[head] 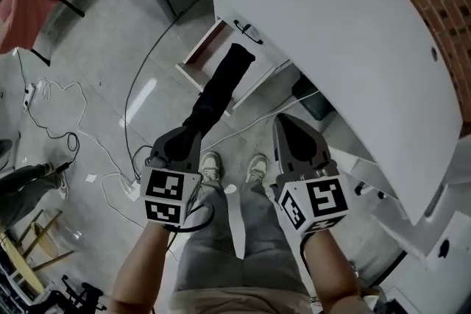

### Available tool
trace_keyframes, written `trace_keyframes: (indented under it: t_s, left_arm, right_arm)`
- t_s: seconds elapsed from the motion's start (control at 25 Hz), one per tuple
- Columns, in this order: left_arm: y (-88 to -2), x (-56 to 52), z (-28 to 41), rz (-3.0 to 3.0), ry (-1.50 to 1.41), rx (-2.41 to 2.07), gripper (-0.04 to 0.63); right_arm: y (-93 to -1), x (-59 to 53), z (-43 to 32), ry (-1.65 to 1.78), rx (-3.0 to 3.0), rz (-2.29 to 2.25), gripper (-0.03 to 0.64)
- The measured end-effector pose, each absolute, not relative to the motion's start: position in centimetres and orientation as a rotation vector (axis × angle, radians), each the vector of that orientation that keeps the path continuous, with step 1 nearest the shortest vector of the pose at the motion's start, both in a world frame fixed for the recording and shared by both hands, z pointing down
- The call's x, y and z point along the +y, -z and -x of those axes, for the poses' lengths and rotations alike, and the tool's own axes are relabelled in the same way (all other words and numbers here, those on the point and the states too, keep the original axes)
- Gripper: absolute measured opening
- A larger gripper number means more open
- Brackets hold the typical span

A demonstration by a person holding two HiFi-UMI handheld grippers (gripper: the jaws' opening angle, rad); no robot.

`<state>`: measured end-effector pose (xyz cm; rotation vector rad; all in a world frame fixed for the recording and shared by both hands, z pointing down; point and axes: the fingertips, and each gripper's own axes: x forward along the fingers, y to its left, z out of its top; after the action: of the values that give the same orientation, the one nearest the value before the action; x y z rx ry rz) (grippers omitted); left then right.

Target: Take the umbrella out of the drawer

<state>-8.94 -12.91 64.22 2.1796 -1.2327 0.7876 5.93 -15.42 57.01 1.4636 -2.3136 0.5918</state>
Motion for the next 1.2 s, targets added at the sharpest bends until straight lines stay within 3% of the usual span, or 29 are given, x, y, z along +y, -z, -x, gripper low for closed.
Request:
trace_keyframes:
  t_s: [0.72,1.2]
  left_arm:
    - [-39.7,-11.6,11.2,-2.296,-0.588,-1.383,0.021]
    - [-27.2,-10.0,9.6,-2.436,-0.468,-1.42,0.021]
  right_arm:
    - [-31.2,-14.1,-6.7,-0.324,-2.482,-1.557,0.008]
    - [-19.4,-11.2,-8.0,-0.128,-2.589,-1.601,0.008]
